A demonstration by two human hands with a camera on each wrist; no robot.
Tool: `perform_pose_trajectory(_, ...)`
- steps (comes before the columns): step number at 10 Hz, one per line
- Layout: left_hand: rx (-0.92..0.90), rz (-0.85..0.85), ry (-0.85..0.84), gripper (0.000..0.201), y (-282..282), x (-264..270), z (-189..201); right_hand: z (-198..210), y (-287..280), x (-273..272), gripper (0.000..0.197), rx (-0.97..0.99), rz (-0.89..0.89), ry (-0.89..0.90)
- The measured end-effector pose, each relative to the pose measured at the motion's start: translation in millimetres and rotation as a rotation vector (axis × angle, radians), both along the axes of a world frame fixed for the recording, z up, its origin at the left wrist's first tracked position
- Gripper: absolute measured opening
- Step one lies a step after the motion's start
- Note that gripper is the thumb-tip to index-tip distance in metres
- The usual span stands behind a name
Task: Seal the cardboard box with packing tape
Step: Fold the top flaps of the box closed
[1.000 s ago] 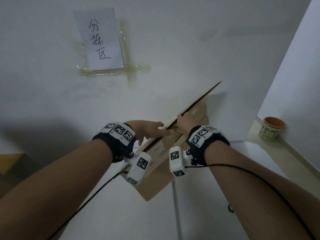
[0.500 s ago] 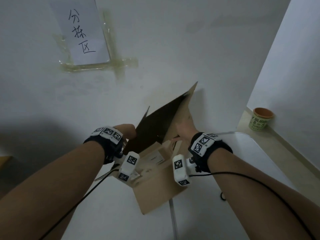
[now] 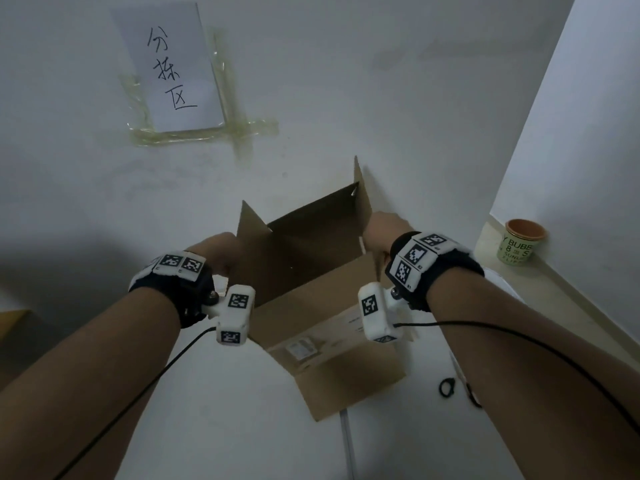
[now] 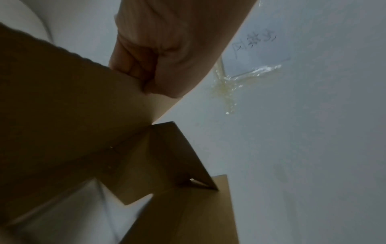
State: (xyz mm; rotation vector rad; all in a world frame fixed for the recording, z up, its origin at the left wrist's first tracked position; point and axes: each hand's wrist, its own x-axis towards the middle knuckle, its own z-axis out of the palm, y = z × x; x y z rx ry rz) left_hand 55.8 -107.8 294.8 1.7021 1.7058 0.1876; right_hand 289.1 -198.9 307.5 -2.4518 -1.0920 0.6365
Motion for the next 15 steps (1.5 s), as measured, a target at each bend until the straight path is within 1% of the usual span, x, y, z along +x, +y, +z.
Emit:
perform_pose_trajectory(1, 0.032, 0.134, -0.293, 0.033, -18.6, -6.2, 23.9, 19.8, -14.7, 6.2, 0.028, -0.028, 0.063, -0.195)
perform_pose_trajectory(2, 0.091, 0.158, -0.467, 0.020, -25.1, -16.3, 31.7, 25.4, -13.6, 16.3, 0.029, -0.048, 0.121, -0.287)
perform_pose_trajectory(3, 0.146, 0.224, -0.620, 0.025, -30.4, -24.7, 31.1, 25.0, -9.0, 24.2, 0.022, -0.035, 0.098, -0.308)
perform_pose_trajectory(4, 0.138, 0.285, -0.773, 0.025, -35.5, -27.1, 20.8, 16.7, 0.5, 21.8, 0.022, 0.007, 0.052, -0.352)
perform_pose_trajectory(5, 0.114, 0.347, -0.880, 0.023, -45.5, -26.9, 8.2, 9.2, 18.4, 26.0, 0.029, 0.083, 0.038, -0.428)
perform_pose_trajectory(6, 0.084, 0.420, -0.943, 0.025, -51.5, -28.8, -11.0, 10.6, 33.0, 36.7, 0.040, 0.238, 0.053, -0.443)
perform_pose_trajectory(7, 0.046, 0.514, -0.995, 0.029, -57.5, -22.3, -31.7, 2.1, 34.3, 37.8, 0.047, 0.400, -0.005, -0.358)
perform_pose_trajectory(8, 0.050, 0.552, -1.054, 0.033, -65.6, -5.2, -47.0, -25.9, 20.7, 33.6, 0.055, 0.436, -0.153, -0.150)
perform_pose_trajectory(9, 0.040, 0.555, -1.151, 0.031, -71.1, 9.0, -56.1, -50.2, 6.5, 35.3, 0.075, 0.371, -0.307, 0.112)
perform_pose_trajectory(10, 0.030, 0.509, -1.209, 0.037, -72.6, 18.4, -64.7, -66.4, 1.6, 44.7, 0.086, 0.286, -0.295, 0.348)
perform_pose_trajectory(11, -0.030, 0.579, -1.265, 0.047, -70.9, 21.0, -78.5, -71.6, -3.6, 52.2, 0.054, 0.152, -0.204, 0.307)
perform_pose_trajectory(12, -0.072, 0.628, -1.328, 0.044, -73.3, 21.7, -91.1, -67.0, -15.3, 44.8, 0.038, -0.077, -0.026, 0.157)
perform_pose_trajectory(13, -0.117, 0.659, -1.372, 0.045, -78.1, 19.7, -101.2, -64.6, -20.2, 40.0, 0.033, -0.070, 0.019, 0.070)
perform_pose_trajectory(14, -0.206, 0.676, -1.363, 0.042, -77.5, 13.3, -106.7, -62.7, -17.4, 43.0, 0.035, -0.014, 0.047, 0.076)
perform_pose_trajectory(15, -0.434, 0.641, -1.267, 0.023, -87.6, 12.4, -109.7, -57.3, -6.3, 48.4, 0.031, 0.054, -0.021, 0.148)
